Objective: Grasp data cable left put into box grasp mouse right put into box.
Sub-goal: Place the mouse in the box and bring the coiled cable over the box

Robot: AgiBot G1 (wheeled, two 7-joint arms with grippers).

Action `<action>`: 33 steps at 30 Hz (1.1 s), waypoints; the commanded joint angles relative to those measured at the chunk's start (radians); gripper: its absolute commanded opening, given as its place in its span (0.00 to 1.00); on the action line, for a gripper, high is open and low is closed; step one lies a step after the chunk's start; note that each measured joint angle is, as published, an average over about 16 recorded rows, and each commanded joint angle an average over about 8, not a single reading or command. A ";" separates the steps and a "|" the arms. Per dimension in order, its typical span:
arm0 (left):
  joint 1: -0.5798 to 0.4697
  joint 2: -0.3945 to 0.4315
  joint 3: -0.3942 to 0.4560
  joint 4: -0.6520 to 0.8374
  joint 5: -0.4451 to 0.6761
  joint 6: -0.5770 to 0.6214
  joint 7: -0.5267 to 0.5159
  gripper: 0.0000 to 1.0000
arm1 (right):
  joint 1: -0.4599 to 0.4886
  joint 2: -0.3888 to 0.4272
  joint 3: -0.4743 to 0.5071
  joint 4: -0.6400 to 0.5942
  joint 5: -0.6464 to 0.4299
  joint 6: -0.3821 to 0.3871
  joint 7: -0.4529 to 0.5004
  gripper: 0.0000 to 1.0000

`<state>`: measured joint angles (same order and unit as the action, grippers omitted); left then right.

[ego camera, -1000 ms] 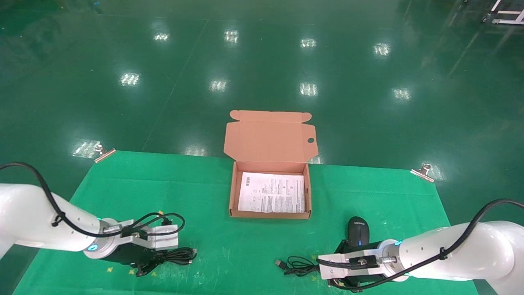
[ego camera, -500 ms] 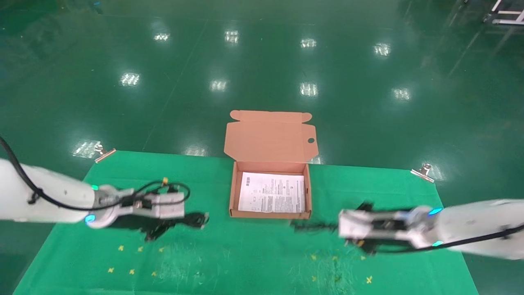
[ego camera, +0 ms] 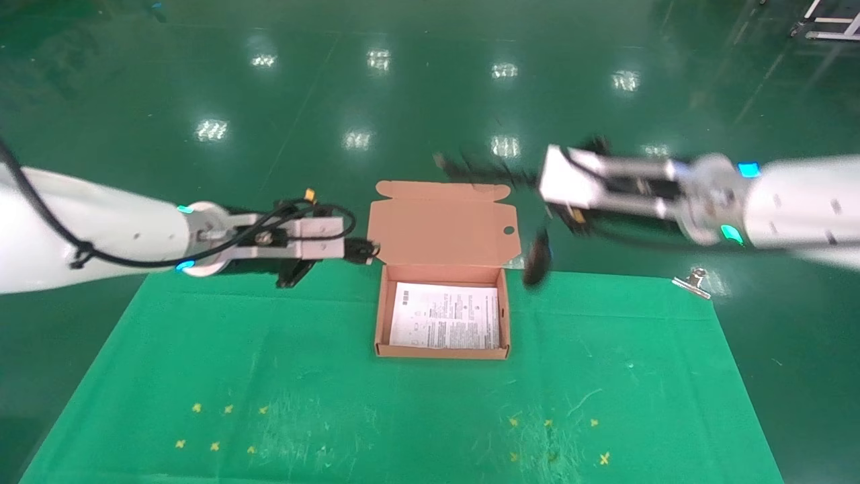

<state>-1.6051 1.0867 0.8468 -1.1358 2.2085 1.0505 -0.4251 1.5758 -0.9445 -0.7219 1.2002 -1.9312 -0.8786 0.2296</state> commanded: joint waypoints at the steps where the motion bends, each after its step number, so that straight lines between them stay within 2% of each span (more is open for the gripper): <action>1: -0.017 0.020 0.000 0.001 0.031 -0.016 -0.015 0.00 | 0.034 -0.037 0.007 -0.018 -0.001 0.021 -0.009 0.00; 9: -0.096 0.098 -0.015 0.107 0.078 -0.079 -0.036 0.00 | 0.127 -0.183 0.015 -0.211 0.051 0.096 -0.150 0.00; 15: -0.128 0.127 -0.020 0.159 0.078 -0.100 -0.023 0.00 | 0.160 -0.248 0.012 -0.318 0.087 0.104 -0.238 0.00; 22: -0.134 0.123 -0.019 0.164 0.075 -0.098 -0.011 0.00 | 0.166 -0.273 0.012 -0.357 0.107 0.095 -0.265 0.00; 33: -0.090 0.055 -0.008 0.083 0.091 -0.032 -0.043 0.00 | 0.121 -0.272 0.015 -0.376 0.133 0.102 -0.288 0.00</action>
<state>-1.6946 1.1434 0.8405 -1.0512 2.3031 1.0197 -0.4701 1.6936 -1.2200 -0.7080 0.8213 -1.7974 -0.7781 -0.0578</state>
